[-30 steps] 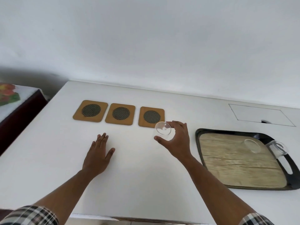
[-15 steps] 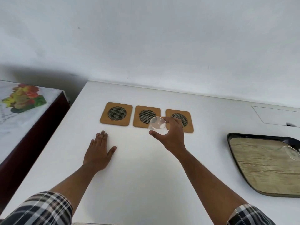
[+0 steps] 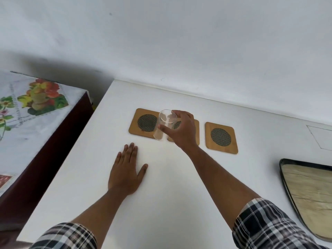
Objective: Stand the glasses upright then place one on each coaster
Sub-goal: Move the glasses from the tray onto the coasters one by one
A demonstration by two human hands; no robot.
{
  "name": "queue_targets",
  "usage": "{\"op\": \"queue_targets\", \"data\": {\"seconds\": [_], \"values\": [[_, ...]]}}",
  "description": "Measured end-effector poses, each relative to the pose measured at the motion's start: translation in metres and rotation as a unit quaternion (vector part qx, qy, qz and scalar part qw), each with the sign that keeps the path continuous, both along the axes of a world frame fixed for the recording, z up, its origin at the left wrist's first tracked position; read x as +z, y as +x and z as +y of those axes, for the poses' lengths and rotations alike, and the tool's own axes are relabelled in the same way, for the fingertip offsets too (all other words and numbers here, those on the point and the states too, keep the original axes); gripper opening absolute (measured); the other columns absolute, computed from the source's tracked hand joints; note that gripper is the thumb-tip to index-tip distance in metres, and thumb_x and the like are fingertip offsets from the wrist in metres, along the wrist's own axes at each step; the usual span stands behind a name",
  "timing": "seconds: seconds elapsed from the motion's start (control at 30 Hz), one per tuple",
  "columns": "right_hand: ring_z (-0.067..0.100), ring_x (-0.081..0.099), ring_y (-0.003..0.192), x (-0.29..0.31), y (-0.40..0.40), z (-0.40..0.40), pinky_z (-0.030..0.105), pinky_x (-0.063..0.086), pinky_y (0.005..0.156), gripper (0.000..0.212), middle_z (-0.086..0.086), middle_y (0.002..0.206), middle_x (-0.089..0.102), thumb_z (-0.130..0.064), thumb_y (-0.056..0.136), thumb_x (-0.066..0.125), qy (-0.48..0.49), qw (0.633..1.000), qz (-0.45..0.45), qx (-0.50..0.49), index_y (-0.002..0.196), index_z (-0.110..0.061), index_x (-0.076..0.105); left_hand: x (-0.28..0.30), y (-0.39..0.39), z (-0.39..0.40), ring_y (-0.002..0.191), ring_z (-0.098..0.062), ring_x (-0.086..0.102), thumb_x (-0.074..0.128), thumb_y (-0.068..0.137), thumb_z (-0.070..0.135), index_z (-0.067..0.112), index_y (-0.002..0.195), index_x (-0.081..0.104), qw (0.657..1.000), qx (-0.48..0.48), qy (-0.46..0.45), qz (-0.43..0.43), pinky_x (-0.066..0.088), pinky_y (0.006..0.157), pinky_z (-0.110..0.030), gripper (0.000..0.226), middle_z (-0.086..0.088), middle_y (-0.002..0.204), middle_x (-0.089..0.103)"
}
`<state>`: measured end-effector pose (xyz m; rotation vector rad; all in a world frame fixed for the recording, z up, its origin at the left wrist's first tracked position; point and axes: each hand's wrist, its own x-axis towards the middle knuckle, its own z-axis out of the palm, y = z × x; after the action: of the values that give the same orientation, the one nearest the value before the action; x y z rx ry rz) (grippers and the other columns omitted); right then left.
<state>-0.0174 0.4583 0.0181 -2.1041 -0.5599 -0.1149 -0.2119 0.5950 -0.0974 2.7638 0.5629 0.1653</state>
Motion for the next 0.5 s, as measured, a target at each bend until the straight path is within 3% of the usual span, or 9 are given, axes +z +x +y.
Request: {"op": "queue_targets", "data": {"seconds": [0.2,0.37,0.5], "values": [[0.008,0.049,0.118,-0.007,0.02,0.042,0.03,0.045,0.103,0.071,-0.032,0.102,0.051,-0.049,0.059,0.097,0.007,1.0,-0.012,0.014,0.118,-0.022,0.067,0.002,0.0,-0.001,0.154,-0.014,-0.005,0.029,0.097,0.061,0.015,0.159,0.009,1.0,0.001,-0.004,-0.002,0.009,0.124,-0.039,0.079,0.001,0.168,0.003],[0.009,0.05,0.123,-0.019,0.035,0.066,0.029,0.044,0.104,0.076,-0.023,0.108,0.055,-0.048,0.059,0.097,0.001,1.0,-0.001,0.013,0.122,-0.02,0.067,0.003,0.001,-0.001,0.154,-0.015,-0.003,0.03,0.097,0.06,0.016,0.159,0.011,1.0,0.003,-0.014,-0.008,0.01,0.124,-0.039,0.079,0.0,0.168,0.005],[0.008,0.049,0.123,-0.025,0.042,0.08,0.028,0.044,0.104,0.073,-0.028,0.104,0.054,-0.047,0.061,0.097,0.002,1.0,0.015,0.014,0.122,-0.02,0.067,0.003,0.001,0.0,0.153,-0.014,-0.006,0.027,0.097,0.062,0.017,0.159,0.007,1.0,0.004,-0.016,0.002,0.009,0.124,-0.04,0.079,0.001,0.168,0.002]]}}
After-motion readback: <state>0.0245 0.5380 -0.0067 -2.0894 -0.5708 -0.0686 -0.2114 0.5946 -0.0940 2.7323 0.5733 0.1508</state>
